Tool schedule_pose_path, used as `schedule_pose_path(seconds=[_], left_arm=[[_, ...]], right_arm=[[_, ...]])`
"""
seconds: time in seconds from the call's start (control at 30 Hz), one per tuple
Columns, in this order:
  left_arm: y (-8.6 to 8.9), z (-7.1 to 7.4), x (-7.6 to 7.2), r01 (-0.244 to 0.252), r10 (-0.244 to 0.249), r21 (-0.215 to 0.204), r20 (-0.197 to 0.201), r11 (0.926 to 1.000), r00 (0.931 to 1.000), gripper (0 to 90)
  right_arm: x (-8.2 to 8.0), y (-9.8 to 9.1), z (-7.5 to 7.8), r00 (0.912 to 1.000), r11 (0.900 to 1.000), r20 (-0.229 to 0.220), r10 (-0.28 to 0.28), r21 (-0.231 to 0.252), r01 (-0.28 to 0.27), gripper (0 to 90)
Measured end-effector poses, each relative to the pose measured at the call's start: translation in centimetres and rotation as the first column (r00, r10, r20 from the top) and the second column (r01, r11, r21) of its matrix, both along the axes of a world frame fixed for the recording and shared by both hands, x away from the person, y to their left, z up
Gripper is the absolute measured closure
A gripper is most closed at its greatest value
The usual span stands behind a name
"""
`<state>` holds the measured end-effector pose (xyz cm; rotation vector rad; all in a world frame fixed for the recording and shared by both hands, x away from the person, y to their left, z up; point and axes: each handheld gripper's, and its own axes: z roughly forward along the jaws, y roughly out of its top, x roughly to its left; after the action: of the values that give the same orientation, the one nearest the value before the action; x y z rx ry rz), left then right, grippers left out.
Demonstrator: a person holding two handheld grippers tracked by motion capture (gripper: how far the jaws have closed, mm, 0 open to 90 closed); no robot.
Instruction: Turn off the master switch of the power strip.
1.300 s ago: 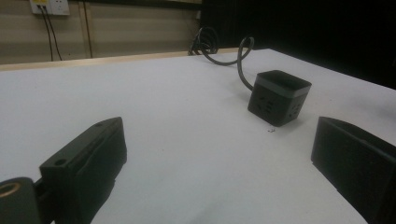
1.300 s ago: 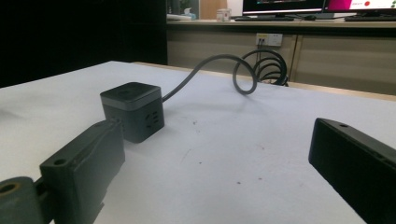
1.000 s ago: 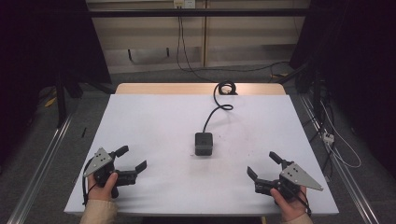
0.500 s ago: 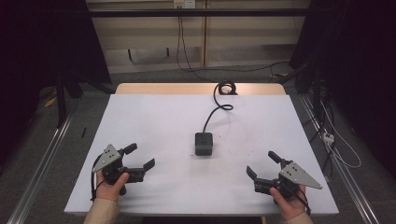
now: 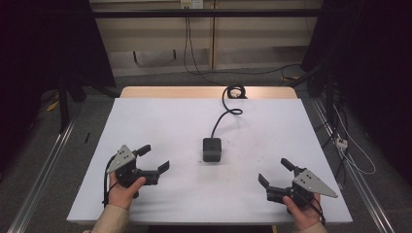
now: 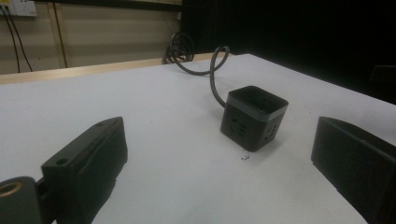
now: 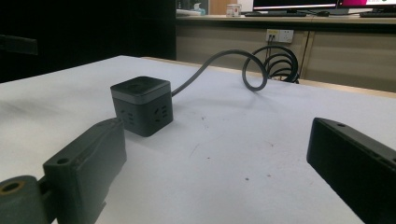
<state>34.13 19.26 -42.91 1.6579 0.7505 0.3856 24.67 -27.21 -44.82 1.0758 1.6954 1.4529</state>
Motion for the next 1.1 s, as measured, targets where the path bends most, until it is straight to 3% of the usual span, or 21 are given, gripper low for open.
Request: schedule_pose_path(seconds=[0.3,1.1], left_arm=[[-1.5,0.1,0.7,0.018,-0.018,0.02,0.0,0.9996,0.9998,3.5],[-4.3,0.4,2.2,0.06,-0.06,0.002,-0.004,0.9982,0.9982,3.7]], right_arm=[[0.0,0.0,0.0,0.9999,0.9999,0.001,0.01,0.002,-0.01,5.0],[0.1,0.0,0.0,0.9998,0.9998,-0.001,0.02,0.003,-0.02,5.4]])
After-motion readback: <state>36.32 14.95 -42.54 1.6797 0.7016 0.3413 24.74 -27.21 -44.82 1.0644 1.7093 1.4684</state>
